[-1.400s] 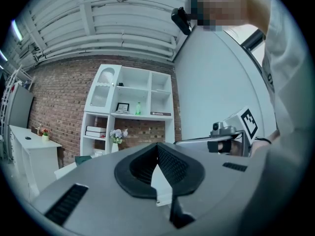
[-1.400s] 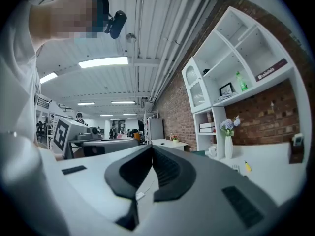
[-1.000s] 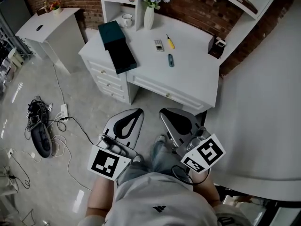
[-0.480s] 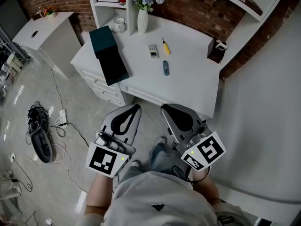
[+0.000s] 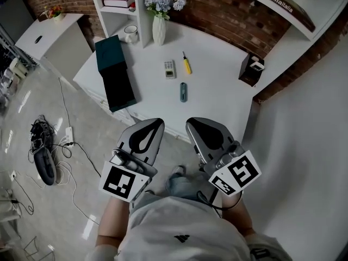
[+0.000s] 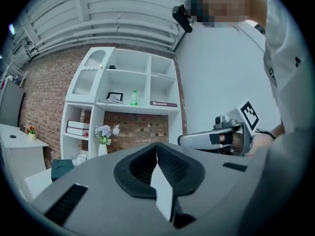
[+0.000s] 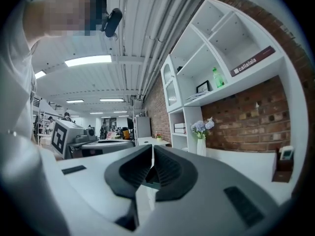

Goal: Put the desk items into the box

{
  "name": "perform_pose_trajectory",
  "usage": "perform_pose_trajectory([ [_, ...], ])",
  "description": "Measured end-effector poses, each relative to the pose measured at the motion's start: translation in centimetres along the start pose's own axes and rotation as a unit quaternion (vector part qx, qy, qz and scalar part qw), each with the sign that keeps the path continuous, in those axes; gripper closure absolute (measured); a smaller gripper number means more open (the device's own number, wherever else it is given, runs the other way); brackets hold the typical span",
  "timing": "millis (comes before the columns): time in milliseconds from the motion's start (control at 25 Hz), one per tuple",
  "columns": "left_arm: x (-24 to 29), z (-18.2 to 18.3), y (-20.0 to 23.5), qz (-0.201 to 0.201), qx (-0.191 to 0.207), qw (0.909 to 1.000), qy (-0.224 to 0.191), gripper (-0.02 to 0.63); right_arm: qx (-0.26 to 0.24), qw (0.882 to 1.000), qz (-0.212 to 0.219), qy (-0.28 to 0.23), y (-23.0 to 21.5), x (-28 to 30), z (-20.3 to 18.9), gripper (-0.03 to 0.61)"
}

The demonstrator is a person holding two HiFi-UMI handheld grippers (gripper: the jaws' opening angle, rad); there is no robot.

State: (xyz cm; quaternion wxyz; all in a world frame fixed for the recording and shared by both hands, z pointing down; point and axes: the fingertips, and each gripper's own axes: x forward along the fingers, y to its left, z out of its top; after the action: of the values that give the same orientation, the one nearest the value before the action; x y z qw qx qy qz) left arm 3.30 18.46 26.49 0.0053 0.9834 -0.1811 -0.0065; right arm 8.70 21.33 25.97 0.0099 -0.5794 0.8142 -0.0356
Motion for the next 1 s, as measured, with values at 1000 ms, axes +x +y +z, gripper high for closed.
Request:
perform_pose_trajectory([
  [1000, 12.4, -3.0, 0.1, -0.011, -0.012, 0.9996, 0.024, 0.600, 0.046, 0.999, -0.025, -0.001, -12.7, -0.2, -2.0, 0.568],
])
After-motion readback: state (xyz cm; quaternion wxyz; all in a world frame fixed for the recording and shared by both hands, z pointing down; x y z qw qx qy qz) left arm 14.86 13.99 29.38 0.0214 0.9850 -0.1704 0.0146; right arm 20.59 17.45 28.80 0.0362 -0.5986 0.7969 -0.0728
